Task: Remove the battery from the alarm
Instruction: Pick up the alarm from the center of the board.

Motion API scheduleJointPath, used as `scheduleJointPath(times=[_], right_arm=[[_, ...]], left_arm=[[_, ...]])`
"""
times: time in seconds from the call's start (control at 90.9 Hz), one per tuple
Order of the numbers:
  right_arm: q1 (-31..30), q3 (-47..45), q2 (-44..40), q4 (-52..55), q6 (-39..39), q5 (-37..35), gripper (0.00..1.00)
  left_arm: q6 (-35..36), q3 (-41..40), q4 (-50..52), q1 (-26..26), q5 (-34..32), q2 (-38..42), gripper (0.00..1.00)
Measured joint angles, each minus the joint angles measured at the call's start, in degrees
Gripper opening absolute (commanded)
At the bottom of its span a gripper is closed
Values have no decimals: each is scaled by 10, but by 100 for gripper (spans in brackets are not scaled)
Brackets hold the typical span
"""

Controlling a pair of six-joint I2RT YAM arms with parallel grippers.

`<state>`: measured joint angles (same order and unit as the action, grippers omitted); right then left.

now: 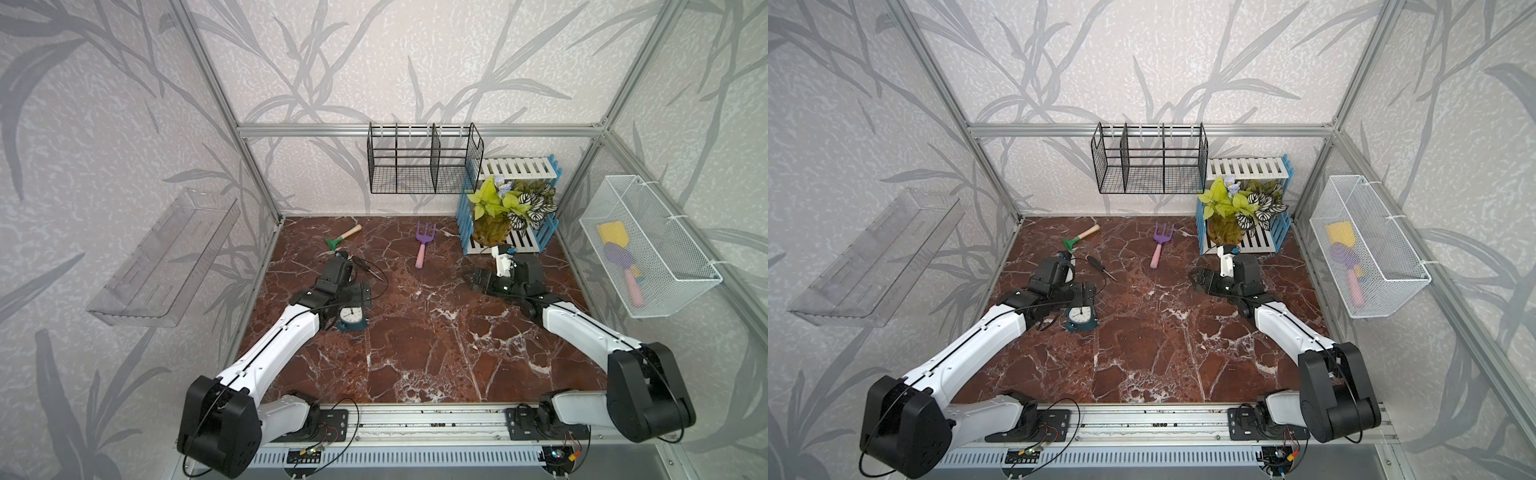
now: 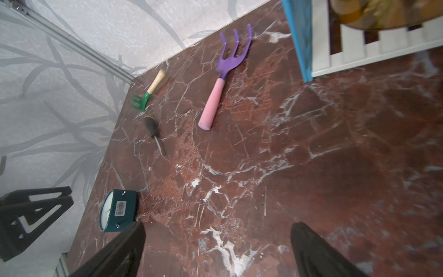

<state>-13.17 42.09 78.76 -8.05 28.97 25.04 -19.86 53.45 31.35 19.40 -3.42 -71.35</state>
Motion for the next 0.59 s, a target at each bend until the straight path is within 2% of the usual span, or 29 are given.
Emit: scheduleJointPath(times=[0.121, 0.352, 0.594], right_arm=[[-14, 25, 23, 0, 2, 14, 99], [-30, 32, 44, 1, 4, 25, 99], [-38, 32, 56, 2, 6, 30, 99]], left_arm=[[-36, 25, 48, 0, -5, -22, 100], [-156, -16, 68, 0, 11, -22, 100], [-203, -19, 64, 0, 23, -91, 100]])
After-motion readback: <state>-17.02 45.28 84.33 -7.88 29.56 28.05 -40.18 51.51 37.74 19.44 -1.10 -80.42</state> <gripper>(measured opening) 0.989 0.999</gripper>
